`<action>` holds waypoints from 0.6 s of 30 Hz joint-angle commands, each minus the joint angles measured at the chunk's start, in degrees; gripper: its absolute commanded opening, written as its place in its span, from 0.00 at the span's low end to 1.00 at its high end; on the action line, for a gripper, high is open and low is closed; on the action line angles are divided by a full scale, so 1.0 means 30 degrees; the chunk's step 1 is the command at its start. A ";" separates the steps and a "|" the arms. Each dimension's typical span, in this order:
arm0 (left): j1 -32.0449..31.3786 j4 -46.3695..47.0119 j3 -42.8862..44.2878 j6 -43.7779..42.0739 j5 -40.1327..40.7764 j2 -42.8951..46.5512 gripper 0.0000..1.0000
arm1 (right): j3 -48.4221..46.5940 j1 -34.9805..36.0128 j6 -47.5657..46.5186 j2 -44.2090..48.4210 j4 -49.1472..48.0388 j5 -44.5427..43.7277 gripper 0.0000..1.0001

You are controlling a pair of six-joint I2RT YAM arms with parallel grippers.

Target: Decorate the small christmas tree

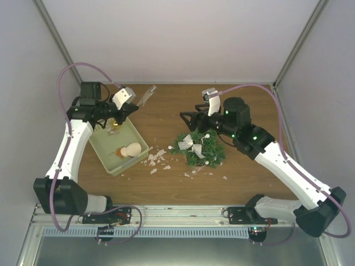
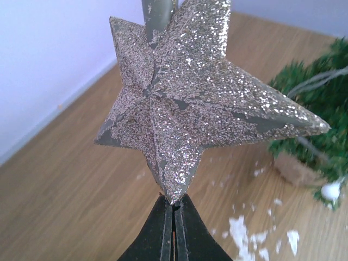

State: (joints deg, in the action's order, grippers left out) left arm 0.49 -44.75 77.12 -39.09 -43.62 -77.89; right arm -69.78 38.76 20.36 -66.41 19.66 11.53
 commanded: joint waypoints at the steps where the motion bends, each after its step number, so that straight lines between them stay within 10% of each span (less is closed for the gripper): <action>1: -0.1376 0.6106 -0.0775 0.4265 -0.0831 0.1334 0.00 | 0.1121 0.0860 0.3076 -0.0069 -0.3854 -0.1380 0.84; 18: -0.5327 1.1813 0.0295 1.2851 0.4367 -0.1639 0.00 | -0.0189 0.4023 0.3784 -0.3974 -0.8509 -0.9723 0.85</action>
State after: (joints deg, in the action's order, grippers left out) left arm -14.06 -14.92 77.03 -7.57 -36.12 -82.39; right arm -68.34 48.97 31.42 -74.91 1.02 -9.34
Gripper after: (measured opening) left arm 0.018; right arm 0.846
